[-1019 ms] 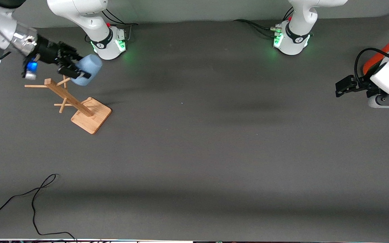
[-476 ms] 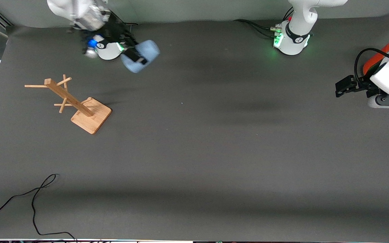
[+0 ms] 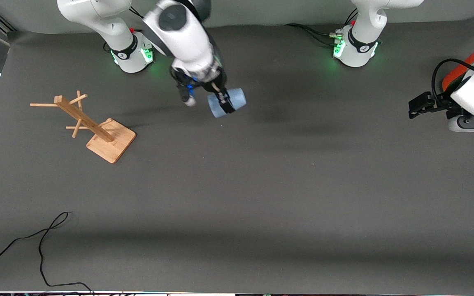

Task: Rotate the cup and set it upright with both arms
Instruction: 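Carry the blue cup with the right gripper to the table middle, then lower the cup onto its side and open the right gripper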

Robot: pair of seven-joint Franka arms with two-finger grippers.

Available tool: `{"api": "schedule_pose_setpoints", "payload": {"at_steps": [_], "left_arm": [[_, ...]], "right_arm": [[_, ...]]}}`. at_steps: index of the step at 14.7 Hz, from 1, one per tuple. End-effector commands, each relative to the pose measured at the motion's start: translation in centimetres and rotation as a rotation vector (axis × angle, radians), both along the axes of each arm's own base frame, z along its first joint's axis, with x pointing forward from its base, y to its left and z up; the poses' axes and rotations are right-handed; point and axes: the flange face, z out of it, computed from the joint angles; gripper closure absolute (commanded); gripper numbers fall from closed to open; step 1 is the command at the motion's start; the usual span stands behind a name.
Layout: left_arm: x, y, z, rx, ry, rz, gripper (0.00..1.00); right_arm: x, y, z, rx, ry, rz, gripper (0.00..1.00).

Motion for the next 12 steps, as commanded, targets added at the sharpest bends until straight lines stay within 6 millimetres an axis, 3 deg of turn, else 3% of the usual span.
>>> {"api": "schedule_pose_setpoints", "payload": {"at_steps": [1, 4, 6, 10, 11, 12], "left_arm": [[0.1, 0.0, 0.2, 0.01, -0.012, -0.016, 0.0], [0.2, 0.1, 0.2, 0.01, -0.014, -0.015, 0.0], [0.2, 0.0, 0.2, 0.01, -0.014, -0.017, 0.0], [0.2, 0.0, 0.1, 0.01, -0.011, -0.017, 0.0], [0.1, 0.0, 0.3, 0.01, -0.015, -0.016, 0.0], [0.2, 0.0, 0.2, 0.01, -0.014, -0.017, 0.0]], "right_arm": [[-0.6, 4.5, -6.7, -0.053, 0.024, -0.056, 0.44], [-2.4, 6.7, -13.8, -0.158, 0.003, -0.07, 0.44], [-2.5, 7.4, -17.2, -0.187, 0.003, -0.083, 0.44], [-3.7, 7.9, -20.2, -0.216, 0.018, -0.052, 0.43], [-3.8, 7.9, -20.3, -0.218, 0.02, -0.054, 0.39], [-3.8, 7.9, -20.4, -0.219, 0.02, -0.052, 0.17]]}}
